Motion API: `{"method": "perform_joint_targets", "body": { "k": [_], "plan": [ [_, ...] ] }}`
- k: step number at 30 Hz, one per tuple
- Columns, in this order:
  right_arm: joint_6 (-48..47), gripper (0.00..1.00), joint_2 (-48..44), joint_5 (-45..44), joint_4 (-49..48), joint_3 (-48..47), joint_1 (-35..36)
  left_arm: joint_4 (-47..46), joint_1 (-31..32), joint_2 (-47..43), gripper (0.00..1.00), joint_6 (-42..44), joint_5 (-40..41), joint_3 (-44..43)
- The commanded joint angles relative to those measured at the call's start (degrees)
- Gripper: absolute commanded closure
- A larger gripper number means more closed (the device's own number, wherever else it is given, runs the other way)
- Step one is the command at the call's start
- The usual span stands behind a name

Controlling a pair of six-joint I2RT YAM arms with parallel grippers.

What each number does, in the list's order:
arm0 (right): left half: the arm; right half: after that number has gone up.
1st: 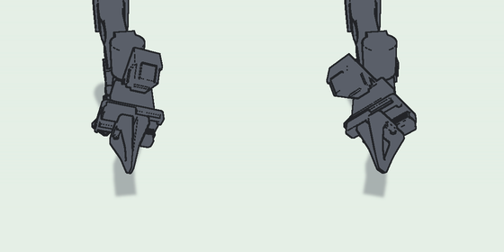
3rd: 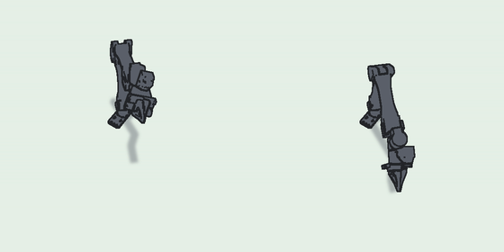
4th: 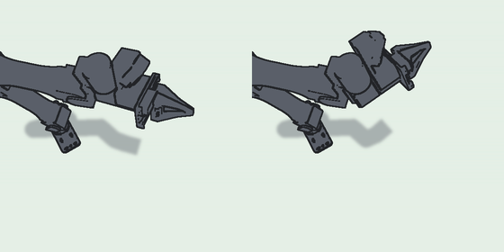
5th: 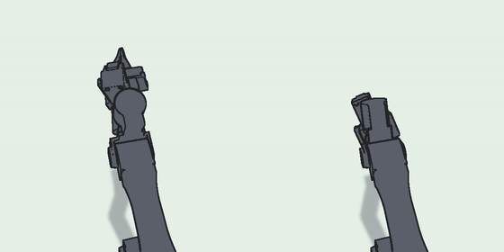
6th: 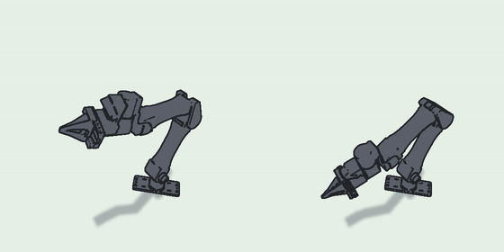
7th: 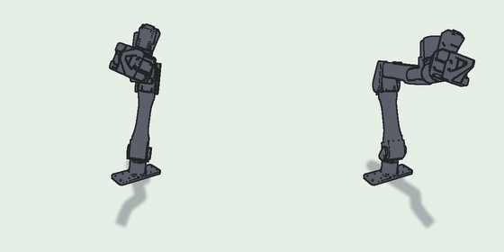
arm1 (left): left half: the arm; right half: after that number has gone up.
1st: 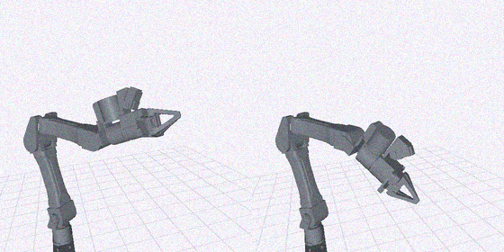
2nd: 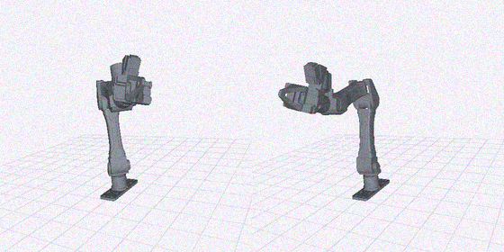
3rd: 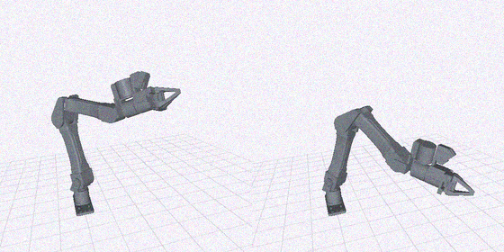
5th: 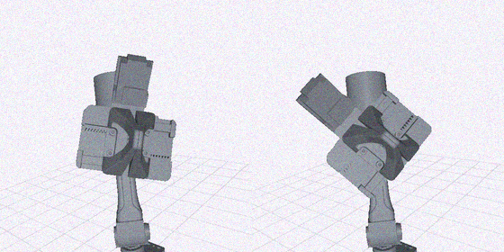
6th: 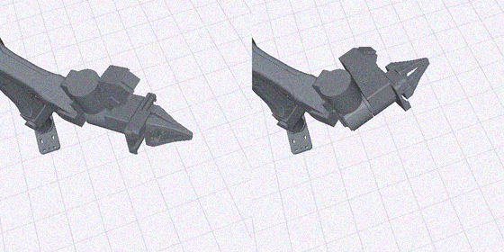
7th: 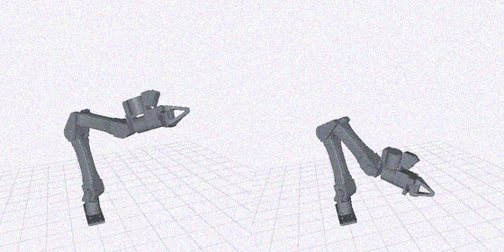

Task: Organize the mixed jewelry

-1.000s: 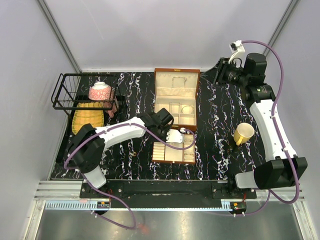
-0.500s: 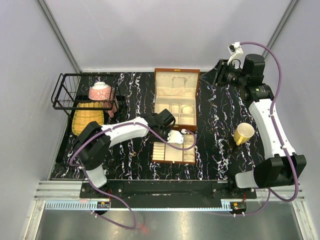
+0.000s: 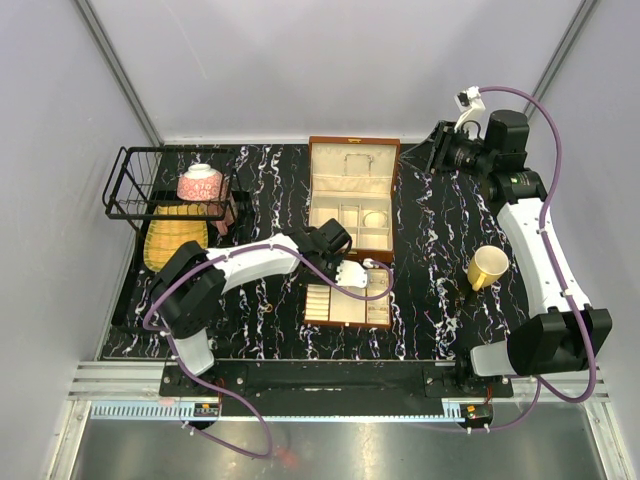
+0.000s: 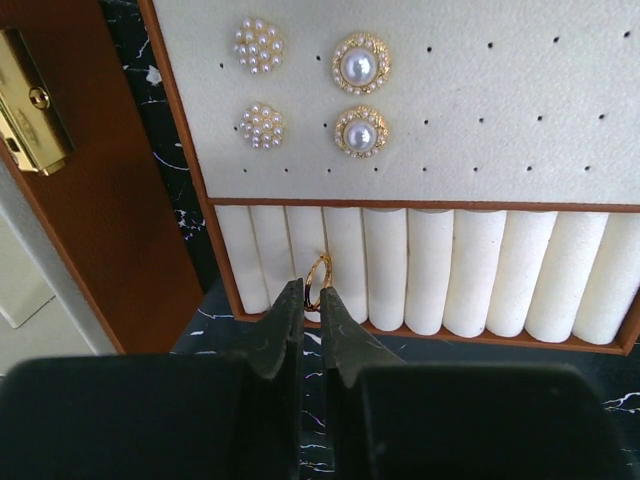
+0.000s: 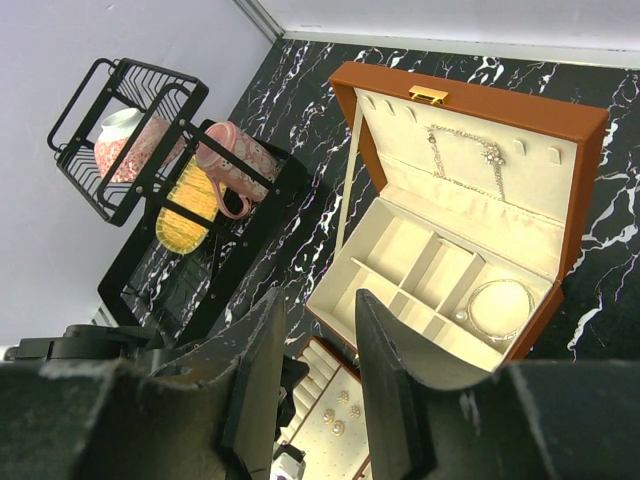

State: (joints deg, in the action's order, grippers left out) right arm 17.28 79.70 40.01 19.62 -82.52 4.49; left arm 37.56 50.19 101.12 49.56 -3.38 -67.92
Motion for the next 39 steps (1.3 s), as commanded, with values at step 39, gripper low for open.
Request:
{"method": "perform_joint_targets", "body": {
  "k": [39],
  "plan": [
    [0.5,0.59,-2.7,0.2,-2.6,2.3,-0.7,-3.1,4.8,5.7,0.91,-2.0,5.9,2.7]
  ]
}}
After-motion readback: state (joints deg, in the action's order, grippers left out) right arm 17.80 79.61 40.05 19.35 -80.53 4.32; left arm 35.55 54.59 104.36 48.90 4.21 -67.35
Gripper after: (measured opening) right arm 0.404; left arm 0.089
